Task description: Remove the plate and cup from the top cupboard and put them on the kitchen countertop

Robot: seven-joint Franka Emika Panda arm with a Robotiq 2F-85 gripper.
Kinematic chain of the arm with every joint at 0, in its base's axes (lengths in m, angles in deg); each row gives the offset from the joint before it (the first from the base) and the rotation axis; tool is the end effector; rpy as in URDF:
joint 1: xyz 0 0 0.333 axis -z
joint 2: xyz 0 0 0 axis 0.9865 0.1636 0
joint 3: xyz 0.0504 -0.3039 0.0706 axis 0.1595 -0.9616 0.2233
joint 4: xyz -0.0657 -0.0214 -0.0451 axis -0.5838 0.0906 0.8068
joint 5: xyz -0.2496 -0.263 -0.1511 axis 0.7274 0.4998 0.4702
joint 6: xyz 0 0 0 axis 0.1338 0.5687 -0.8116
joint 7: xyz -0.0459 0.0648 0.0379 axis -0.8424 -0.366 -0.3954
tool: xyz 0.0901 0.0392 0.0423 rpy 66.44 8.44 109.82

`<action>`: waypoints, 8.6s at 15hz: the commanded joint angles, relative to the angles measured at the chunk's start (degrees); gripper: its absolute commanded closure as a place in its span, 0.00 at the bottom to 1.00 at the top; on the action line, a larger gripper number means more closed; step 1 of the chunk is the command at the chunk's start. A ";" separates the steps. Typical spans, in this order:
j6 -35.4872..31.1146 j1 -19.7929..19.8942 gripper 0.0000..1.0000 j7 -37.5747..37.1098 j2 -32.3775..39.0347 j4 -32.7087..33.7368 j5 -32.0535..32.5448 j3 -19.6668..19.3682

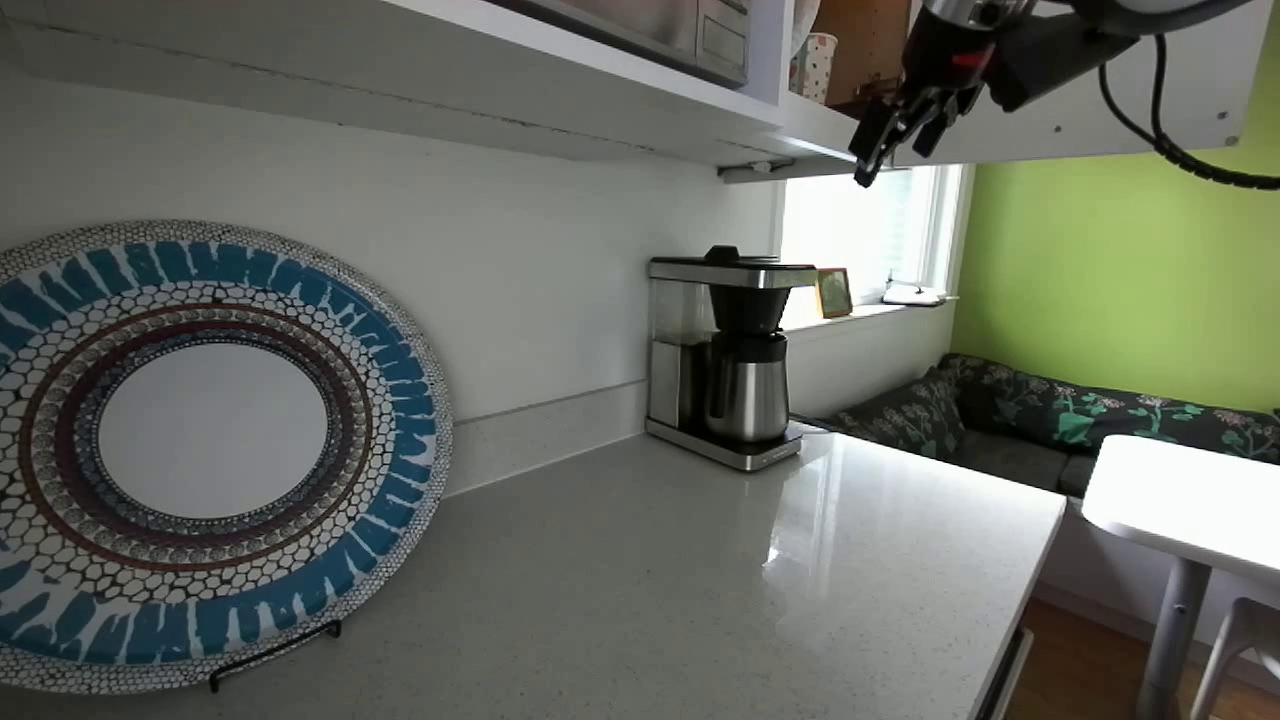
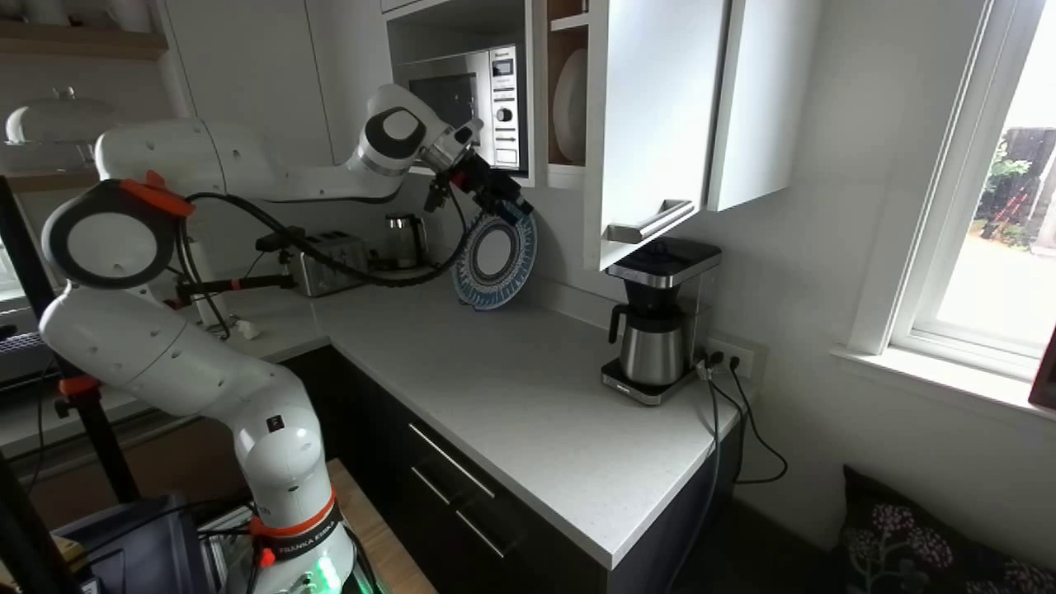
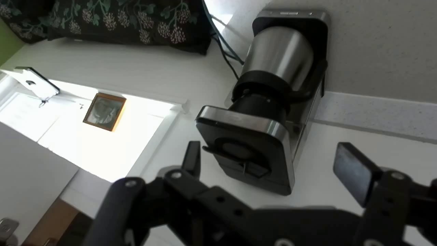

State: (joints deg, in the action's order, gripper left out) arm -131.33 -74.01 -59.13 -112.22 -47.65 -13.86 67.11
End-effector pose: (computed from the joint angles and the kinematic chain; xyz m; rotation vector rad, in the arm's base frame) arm 0.3996 0.0337 0.7010 2.4453 -0.1846 0.8825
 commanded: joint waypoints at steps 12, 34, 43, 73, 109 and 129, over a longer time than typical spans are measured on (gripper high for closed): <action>-7.70 1.15 0.00 5.75 6.43 18.41 0.43 -4.13; -20.34 2.01 0.29 -3.04 15.55 26.74 -11.01 -6.06; -22.31 2.61 0.93 -3.05 16.33 26.60 -12.93 -6.84; 6.74 -0.51 1.00 1.02 -16.60 1.71 -40.39 -16.67; 2.79 -3.38 1.00 33.11 6.54 -24.99 -60.10 -27.26; -9.56 2.89 0.15 24.10 13.21 -27.68 -58.52 -22.85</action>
State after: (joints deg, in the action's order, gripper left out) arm -140.32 -73.27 -28.82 -94.27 -73.83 -78.12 42.02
